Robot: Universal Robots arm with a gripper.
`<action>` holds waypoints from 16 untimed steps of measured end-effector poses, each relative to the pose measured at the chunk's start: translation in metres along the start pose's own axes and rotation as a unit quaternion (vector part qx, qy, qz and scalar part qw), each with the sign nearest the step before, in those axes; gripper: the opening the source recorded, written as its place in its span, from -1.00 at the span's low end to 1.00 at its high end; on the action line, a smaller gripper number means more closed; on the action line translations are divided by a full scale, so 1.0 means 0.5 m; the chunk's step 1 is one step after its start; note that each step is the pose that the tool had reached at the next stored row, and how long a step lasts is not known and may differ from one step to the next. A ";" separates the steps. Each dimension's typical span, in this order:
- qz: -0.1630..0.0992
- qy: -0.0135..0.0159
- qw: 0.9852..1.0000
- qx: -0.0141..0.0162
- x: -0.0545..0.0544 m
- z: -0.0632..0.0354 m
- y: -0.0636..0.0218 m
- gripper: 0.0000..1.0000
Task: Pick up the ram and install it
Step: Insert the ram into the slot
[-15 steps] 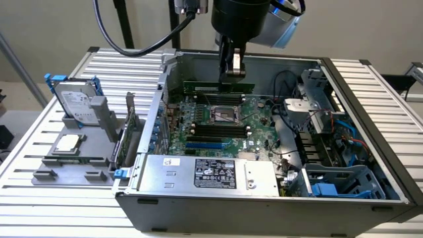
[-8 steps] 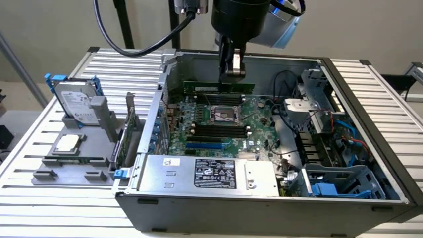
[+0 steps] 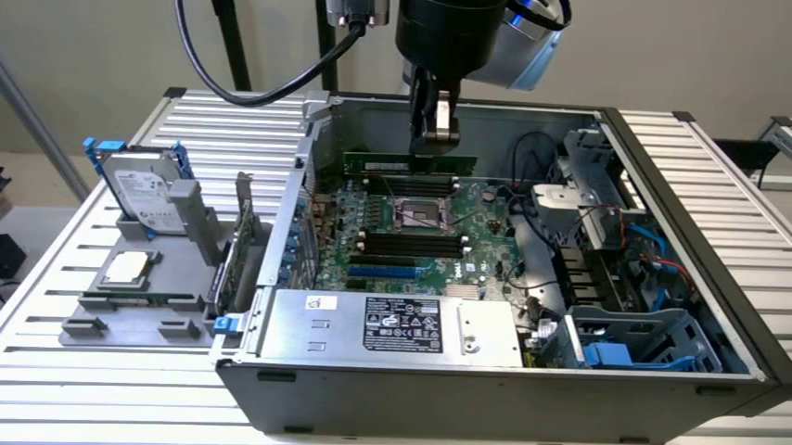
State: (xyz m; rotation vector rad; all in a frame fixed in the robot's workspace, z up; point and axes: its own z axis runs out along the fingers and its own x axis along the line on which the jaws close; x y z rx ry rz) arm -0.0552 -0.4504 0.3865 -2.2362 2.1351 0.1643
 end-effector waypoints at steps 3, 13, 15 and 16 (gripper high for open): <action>0.000 0.003 1.000 0.000 -0.012 0.004 -0.002 -0.73; 0.001 0.020 1.000 -0.001 -0.055 0.027 -0.023 -0.73; 0.001 0.022 1.000 -0.001 -0.061 0.033 -0.028 -0.73; 0.001 0.022 1.000 -0.001 -0.064 0.036 -0.030 -0.73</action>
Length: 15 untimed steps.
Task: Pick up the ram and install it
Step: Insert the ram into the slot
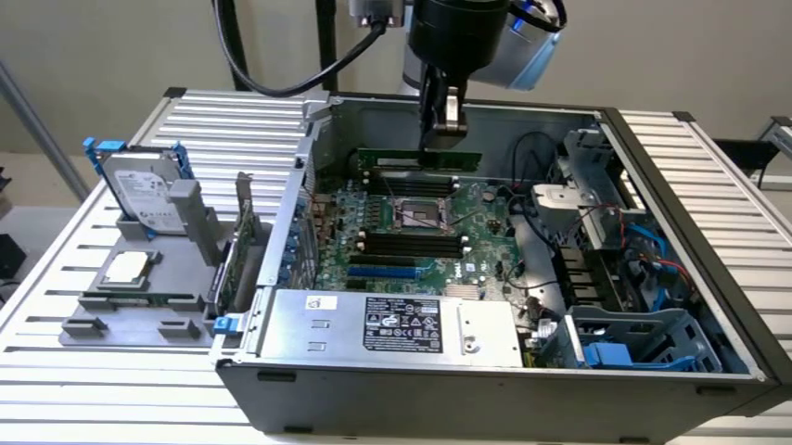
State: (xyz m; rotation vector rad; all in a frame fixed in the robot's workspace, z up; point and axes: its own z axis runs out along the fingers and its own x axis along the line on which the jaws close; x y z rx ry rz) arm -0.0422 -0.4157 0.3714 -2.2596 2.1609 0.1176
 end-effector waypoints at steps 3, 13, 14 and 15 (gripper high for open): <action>0.000 0.001 1.000 0.000 -0.009 0.010 -0.010 -0.73; 0.005 0.004 1.000 -0.006 -0.031 0.037 -0.027 -0.73; 0.008 0.004 1.000 -0.006 -0.031 0.039 -0.027 -0.73; 0.012 0.004 1.000 -0.006 -0.031 0.041 -0.028 -0.73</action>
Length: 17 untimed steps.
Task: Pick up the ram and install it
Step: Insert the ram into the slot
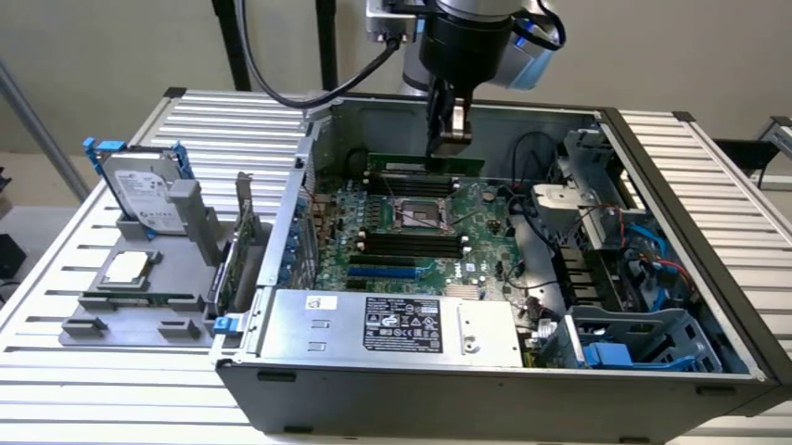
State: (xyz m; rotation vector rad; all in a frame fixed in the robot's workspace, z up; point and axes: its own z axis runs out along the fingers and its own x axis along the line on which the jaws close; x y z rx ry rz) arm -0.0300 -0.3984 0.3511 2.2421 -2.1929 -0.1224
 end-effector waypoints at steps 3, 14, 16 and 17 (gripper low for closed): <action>0.011 0.000 1.000 0.000 0.000 0.007 -0.001 -0.73; 0.019 0.001 1.000 -0.002 0.002 0.042 -0.004 -0.73; 0.019 0.001 1.000 -0.003 0.002 0.049 -0.004 -0.73; 0.019 0.001 1.000 -0.003 0.003 0.052 -0.005 -0.73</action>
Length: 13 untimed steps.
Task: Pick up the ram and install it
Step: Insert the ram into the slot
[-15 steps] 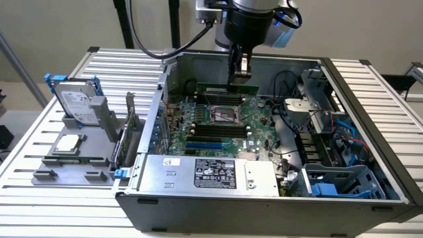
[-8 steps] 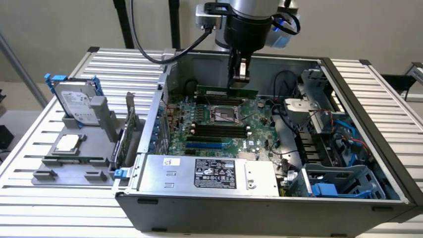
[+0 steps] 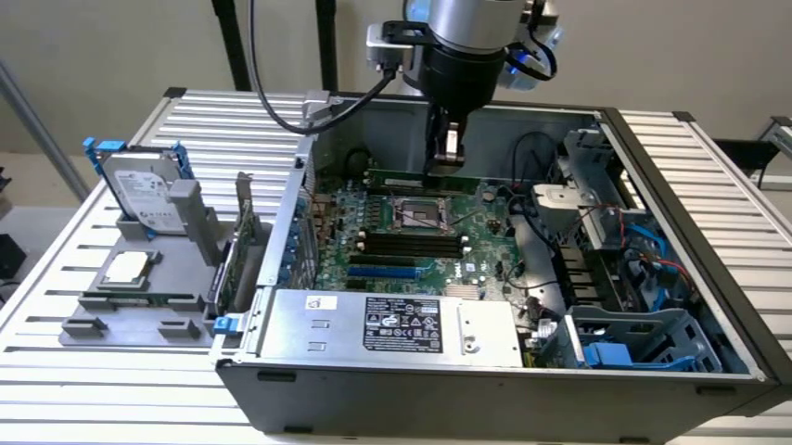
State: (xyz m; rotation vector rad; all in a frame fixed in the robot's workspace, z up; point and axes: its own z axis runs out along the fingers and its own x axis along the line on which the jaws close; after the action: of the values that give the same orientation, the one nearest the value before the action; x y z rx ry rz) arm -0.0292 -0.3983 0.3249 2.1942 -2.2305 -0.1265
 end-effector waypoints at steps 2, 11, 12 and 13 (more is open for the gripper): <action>0.000 0.000 1.000 -0.001 0.000 0.007 0.000 -0.73; -0.002 0.000 1.000 -0.001 0.010 0.040 -0.003 -0.73; -0.002 0.000 1.000 -0.001 0.013 0.043 -0.003 -0.73; -0.003 0.000 1.000 -0.002 0.016 0.046 -0.003 -0.73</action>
State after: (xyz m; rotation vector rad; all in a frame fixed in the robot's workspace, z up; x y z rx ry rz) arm -0.0292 -0.4053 0.3012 2.1983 -2.2221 -0.1302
